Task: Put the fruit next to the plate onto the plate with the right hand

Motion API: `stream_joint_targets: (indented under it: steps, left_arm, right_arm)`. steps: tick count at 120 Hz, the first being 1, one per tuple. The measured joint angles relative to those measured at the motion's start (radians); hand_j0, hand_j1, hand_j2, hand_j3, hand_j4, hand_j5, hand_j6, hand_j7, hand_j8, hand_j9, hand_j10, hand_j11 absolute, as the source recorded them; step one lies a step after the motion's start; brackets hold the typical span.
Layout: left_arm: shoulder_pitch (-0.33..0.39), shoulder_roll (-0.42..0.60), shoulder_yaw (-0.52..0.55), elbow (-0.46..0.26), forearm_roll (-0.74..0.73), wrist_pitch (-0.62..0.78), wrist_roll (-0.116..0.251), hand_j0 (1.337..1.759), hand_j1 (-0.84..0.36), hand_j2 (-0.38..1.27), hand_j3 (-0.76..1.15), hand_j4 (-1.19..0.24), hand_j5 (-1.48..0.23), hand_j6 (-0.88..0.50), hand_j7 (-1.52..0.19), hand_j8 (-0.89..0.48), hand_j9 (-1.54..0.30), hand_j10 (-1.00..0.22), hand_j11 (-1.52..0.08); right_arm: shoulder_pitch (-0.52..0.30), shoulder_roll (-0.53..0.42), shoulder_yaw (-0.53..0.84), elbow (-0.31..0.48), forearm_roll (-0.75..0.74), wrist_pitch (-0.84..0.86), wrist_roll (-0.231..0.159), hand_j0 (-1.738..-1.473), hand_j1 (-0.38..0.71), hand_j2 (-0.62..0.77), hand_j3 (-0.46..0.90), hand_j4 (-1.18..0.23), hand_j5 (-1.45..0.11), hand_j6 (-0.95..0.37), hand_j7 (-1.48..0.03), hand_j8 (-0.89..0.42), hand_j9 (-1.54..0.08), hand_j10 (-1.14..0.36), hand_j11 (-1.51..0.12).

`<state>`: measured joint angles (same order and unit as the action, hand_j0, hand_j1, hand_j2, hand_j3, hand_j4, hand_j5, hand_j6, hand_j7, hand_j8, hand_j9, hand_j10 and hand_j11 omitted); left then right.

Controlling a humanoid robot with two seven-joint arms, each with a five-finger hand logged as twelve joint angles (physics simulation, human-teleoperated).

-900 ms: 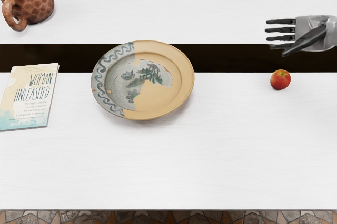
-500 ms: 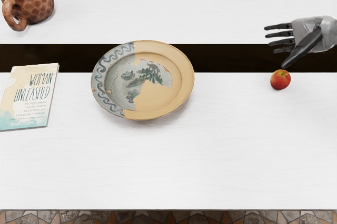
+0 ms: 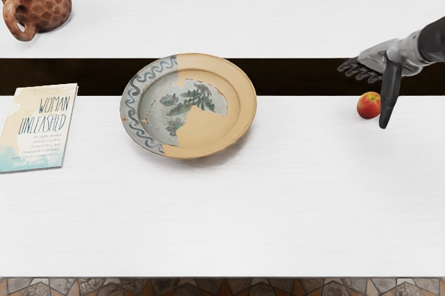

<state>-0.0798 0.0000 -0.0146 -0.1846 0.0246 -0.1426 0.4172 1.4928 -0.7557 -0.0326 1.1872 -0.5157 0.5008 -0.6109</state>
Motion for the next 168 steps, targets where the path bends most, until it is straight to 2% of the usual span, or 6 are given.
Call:
stream_joint_targets:
  steps: [30, 90, 116, 126, 141, 168]
  left_arm:
    - [0.0, 0.0, 0.0, 0.0, 0.0, 0.0, 0.0, 1.658, 0.34, 0.0, 0.0, -0.01, -0.01, -0.01, -0.01, -0.01, -0.01, -0.01, -0.01]
    - [0.002, 0.0, -0.003, 0.0, 0.0, 0.0, 0.0, 1.658, 0.34, 0.0, 0.0, -0.01, -0.01, -0.01, -0.01, -0.01, -0.01, -0.01, -0.01]
    - [0.002, 0.0, -0.002, 0.001, 0.0, 0.0, 0.0, 1.658, 0.34, 0.0, 0.0, -0.01, -0.01, -0.01, -0.01, -0.01, -0.01, -0.01, -0.01]
    - [0.002, 0.0, -0.002, 0.001, 0.0, 0.0, 0.0, 1.658, 0.34, 0.0, 0.0, -0.01, -0.01, -0.01, -0.01, -0.01, -0.01, -0.01, -0.01]
    - [0.002, 0.0, -0.002, 0.001, 0.0, 0.0, 0.0, 1.658, 0.34, 0.0, 0.0, -0.01, -0.01, -0.01, -0.01, -0.01, -0.01, -0.01, -0.01]
    - [0.002, 0.0, -0.003, 0.0, 0.0, 0.0, 0.0, 1.658, 0.34, 0.0, 0.0, -0.01, -0.01, -0.01, -0.01, -0.01, -0.01, -0.01, -0.01]
  right_arm:
    - [0.016, 0.011, -0.048, 0.047, -0.127, -0.104, 0.0, -1.658, -0.35, 0.0, 0.0, 0.0, 0.0, 0.0, 0.0, 0.0, 0.0, 0.0, 0.0]
    - [-0.008, 0.057, -0.08, 0.091, -0.237, -0.341, 0.0, -1.658, -0.31, -0.01, 0.0, -0.04, -0.04, -0.04, -0.04, -0.04, -0.04, -0.04, -0.04]
    - [-0.074, 0.056, -0.084, 0.139, -0.364, -0.447, 0.0, -1.658, -0.33, 0.0, 0.0, -0.02, -0.02, -0.02, -0.02, -0.02, -0.02, -0.02, -0.02]
    - [-0.098, 0.026, -0.084, 0.199, -0.391, -0.498, 0.0, -1.658, -0.33, 0.0, 0.0, -0.02, -0.02, -0.02, -0.02, -0.02, -0.02, -0.02, -0.02]
    - [-0.152, -0.011, -0.085, 0.269, -0.443, -0.605, 0.0, -1.658, -0.27, -0.01, 0.0, -0.07, -0.08, -0.07, -0.08, -0.07, -0.08, -0.07, -0.08]
    - [-0.235, -0.025, -0.086, 0.303, -0.492, -0.707, 0.0, -1.658, -0.18, -0.03, 0.0, -0.14, -0.18, -0.15, -0.18, -0.15, -0.18, -0.14, -0.18]
